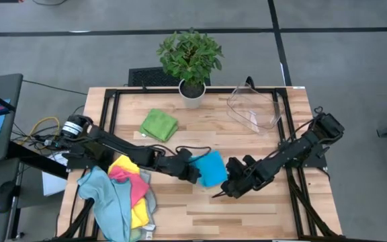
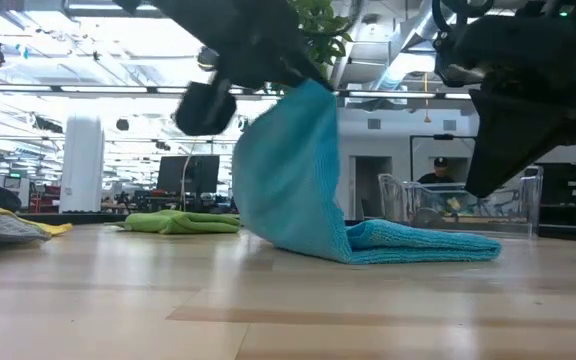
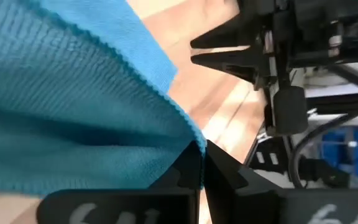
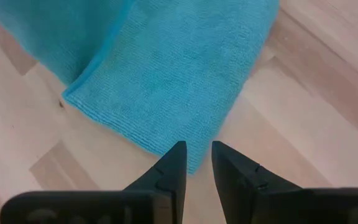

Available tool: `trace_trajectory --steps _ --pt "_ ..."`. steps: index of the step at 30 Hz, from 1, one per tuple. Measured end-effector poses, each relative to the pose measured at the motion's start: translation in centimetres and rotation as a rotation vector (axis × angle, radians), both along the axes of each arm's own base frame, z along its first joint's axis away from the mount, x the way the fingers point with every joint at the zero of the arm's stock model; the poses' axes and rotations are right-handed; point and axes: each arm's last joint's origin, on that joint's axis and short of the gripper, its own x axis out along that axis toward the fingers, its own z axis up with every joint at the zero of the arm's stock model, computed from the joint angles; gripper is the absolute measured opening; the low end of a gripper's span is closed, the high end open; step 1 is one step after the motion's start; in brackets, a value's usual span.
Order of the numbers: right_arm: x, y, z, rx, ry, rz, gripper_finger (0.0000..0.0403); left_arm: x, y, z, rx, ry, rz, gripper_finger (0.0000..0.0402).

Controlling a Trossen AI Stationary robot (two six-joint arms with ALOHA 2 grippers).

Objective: Fold microfiber towels
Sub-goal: Fold the blue microfiber towel

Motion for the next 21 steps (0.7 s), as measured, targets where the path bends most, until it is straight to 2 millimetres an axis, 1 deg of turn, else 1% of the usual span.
trace_trajectory --steps 3,5,10,13,15,18,21 --pt "0.0 0.1 0.0 0.015 0.000 0.005 0.0102 1.5 0.0 -0.4 0.020 0.027 -0.025 0.0000" --pt "-0.2 0.5 0.0 0.021 -0.001 0.006 0.0102 2.6 0.1 -0.3 0.029 0.016 -0.032 0.0000" --pt "-1.0 1.4 -0.1 0.022 0.015 0.022 0.0102 4.8 0.9 1.5 0.059 -0.051 -0.051 0.0000" --pt "-1.4 1.9 0.0 0.015 -0.010 -0.002 0.0102 5.2 1.4 2.4 0.089 -0.045 -0.059 0.0000" --pt "-1.7 2.2 0.0 0.017 -0.021 -0.014 0.0102 5.2 1.8 2.4 0.099 -0.034 -0.053 0.0000" --pt "-2.0 2.7 0.0 0.018 -0.026 -0.004 0.0102 5.1 2.0 2.0 0.101 -0.004 -0.053 0.0000" --pt "-2.1 2.9 0.0 0.018 -0.029 0.001 0.0102 5.5 1.8 0.8 0.093 0.027 -0.070 0.0000"
